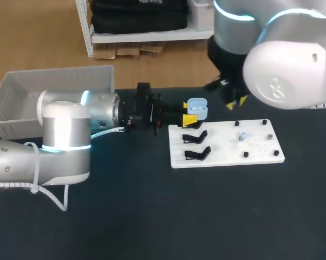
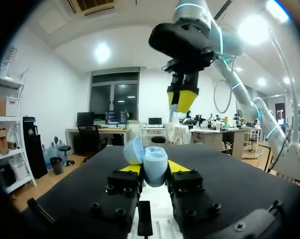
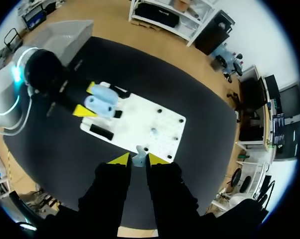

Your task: Pick up each earbud case from the left stands, insert the matching earbuds, close the lid, and place the case in the box.

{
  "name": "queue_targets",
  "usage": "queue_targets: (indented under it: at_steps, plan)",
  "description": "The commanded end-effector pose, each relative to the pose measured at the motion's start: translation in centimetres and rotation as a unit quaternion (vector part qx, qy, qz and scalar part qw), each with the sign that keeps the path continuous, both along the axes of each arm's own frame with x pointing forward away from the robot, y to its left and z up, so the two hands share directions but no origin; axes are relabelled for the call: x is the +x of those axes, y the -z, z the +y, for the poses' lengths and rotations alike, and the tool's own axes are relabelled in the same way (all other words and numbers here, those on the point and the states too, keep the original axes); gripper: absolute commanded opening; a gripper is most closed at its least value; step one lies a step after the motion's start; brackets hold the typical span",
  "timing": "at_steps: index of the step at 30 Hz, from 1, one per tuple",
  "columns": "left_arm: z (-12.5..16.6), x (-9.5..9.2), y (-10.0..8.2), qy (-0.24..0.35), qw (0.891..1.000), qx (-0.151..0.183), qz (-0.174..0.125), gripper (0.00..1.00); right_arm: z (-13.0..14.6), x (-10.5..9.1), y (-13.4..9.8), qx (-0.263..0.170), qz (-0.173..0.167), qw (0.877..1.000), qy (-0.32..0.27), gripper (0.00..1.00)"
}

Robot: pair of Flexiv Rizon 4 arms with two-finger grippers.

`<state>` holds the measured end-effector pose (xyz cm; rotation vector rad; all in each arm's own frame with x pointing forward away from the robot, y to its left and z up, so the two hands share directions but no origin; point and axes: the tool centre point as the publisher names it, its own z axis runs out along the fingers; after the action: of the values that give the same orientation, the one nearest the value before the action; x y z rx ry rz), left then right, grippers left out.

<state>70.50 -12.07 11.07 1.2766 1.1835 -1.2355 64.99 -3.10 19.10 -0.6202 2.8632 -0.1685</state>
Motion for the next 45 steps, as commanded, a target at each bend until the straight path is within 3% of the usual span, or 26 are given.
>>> queue_targets:
  at_steps: [1, 14, 17, 20, 21, 23, 24, 26, 28, 33, 45]
  plan:
    - [0.0, 0.0, 0.2, -0.001, 1.000, -0.003, -0.002, 0.00, 0.7, -0.6, 0.2, -0.005, -0.007, 1.000, 0.001, 0.00]
    - [0.0, 0.0, 0.2, -0.001, 1.000, -0.003, -0.002, 0.00, 0.7, -0.6, 0.2, -0.005, -0.007, 1.000, 0.001, 0.00]
    - [0.0, 0.0, 0.2, -0.001, 1.000, -0.003, -0.002, 0.00, 2.0, -0.2, -0.5, -0.004, -0.009, 0.998, 0.054, 0.00]
    - [0.0, 0.0, 0.2, -0.001, 1.000, -0.003, -0.002, 0.00, 3.1, 0.5, -0.6, -0.049, -0.016, 0.991, 0.121, 0.00]
    - [0.0, 0.0, 0.2, -0.001, 1.000, -0.003, -0.002, 0.00, 3.5, 0.7, -0.8, -0.033, -0.004, 0.987, 0.156, 0.00]
    - [0.0, 0.0, 0.2, -0.001, 1.000, -0.003, -0.002, 0.00, 3.7, 1.0, -0.6, -0.043, 0.027, 0.977, 0.207, 0.00]
    - [0.0, 0.0, 0.2, -0.001, 1.000, -0.003, -0.002, 0.00, 3.9, 1.2, -0.6, -0.022, 0.035, 0.973, 0.228, 0.00]
    - [0.0, 0.0, 0.2, -0.001, 1.000, -0.003, -0.002, 0.00, 3.9, 1.4, -0.3, -0.020, 0.047, 0.965, 0.258, 0.00]
    - [0.0, 0.0, 0.2, -0.001, 1.000, -0.003, -0.002, 0.00, 3.9, 1.6, -0.1, 0.010, 0.061, 0.958, 0.279, 0.00]
    - [0.0, 0.0, 0.2, -0.001, 1.000, -0.003, -0.002, 0.00, 2.5, 1.7, 0.7, 0.017, 0.066, 0.957, 0.284, 0.00]
    - [0.0, 0.0, 0.2, -0.001, 1.000, -0.003, -0.002, 0.00, 2.5, 1.7, 0.7, 0.017, 0.066, 0.957, 0.284, 0.00]
